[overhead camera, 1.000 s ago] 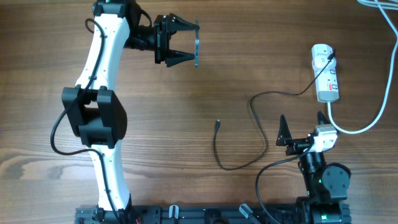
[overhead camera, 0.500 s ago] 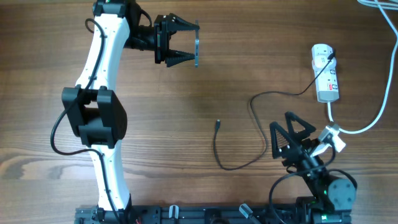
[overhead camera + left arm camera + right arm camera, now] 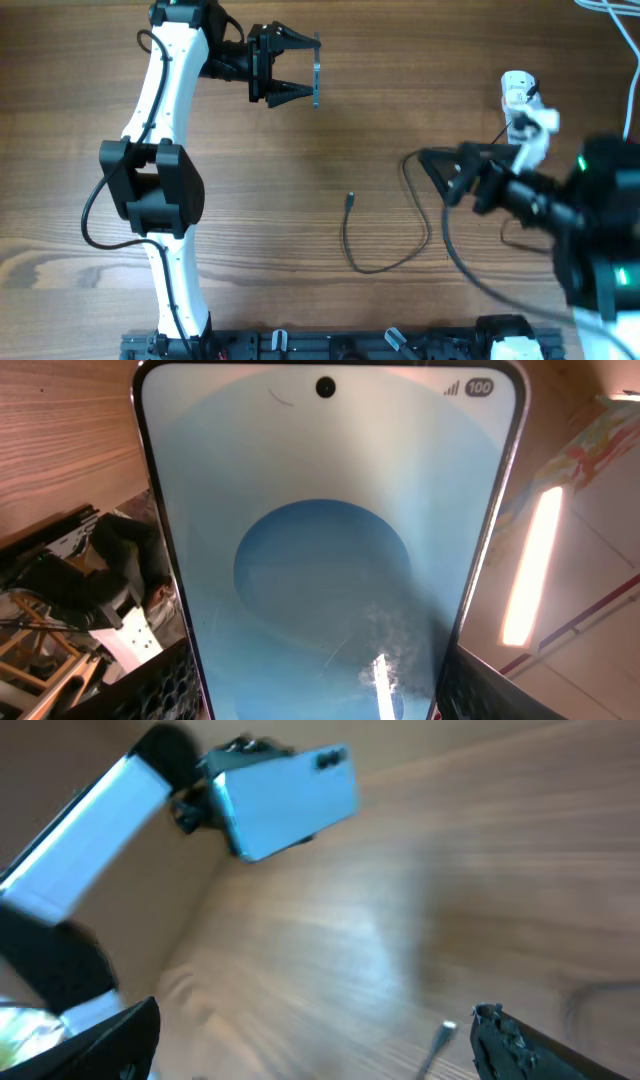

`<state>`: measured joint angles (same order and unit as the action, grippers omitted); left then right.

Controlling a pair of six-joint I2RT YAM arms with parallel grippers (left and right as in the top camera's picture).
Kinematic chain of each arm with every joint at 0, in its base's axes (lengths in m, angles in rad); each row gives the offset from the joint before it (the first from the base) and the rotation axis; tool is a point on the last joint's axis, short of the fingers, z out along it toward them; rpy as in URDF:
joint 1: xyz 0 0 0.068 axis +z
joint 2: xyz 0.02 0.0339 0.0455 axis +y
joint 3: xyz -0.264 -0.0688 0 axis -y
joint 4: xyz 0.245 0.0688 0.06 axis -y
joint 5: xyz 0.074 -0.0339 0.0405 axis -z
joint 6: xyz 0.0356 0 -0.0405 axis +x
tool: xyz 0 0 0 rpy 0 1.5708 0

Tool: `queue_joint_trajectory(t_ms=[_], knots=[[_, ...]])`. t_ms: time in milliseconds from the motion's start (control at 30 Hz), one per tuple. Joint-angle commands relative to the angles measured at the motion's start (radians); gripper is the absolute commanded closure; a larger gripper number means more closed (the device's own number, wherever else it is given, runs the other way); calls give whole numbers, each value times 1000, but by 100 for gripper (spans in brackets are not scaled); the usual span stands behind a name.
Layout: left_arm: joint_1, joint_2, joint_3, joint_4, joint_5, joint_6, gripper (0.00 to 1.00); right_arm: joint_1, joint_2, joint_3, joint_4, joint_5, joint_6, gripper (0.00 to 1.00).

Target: Plug charger to phone and switch on socket

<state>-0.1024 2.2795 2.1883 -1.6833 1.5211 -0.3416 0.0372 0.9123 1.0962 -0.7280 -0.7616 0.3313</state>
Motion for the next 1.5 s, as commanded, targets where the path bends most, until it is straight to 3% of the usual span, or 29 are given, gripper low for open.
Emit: queue_joint_trajectory(t_ms=[0, 67, 133, 200, 267, 500, 667, 767, 900, 1400, 1467], knots=[[8, -43, 24, -2, 56, 20, 29, 85, 82, 58, -36, -42, -92, 0], [8, -43, 24, -2, 56, 20, 29, 228, 115, 126, -134, 292, -90, 0], [8, -43, 24, -2, 55, 20, 29, 397, 177, 237, -232, 640, 9, 1], [8, -43, 24, -1, 53, 20, 30, 541, 280, 391, -346, 886, 51, 0], [8, -43, 24, -1, 53, 20, 30, 650, 425, 579, -458, 987, 102, 0], [8, -43, 24, -1, 49, 20, 30, 767, 798, 1036, -467, 1073, 171, 1], [8, -43, 24, -1, 49, 20, 29, 775, 882, 1038, -387, 1101, 195, 0], [8, -43, 24, -1, 49, 20, 30, 775, 921, 1038, -397, 1164, 230, 6], [8, -43, 24, -2, 49, 20, 30, 775, 927, 1038, -399, 1215, 247, 33], [8, -43, 24, -2, 56, 19, 29, 775, 981, 1036, -410, 1188, 278, 36], [8, -43, 24, -2, 56, 19, 30, 775, 982, 1036, -410, 1192, 286, 43]])
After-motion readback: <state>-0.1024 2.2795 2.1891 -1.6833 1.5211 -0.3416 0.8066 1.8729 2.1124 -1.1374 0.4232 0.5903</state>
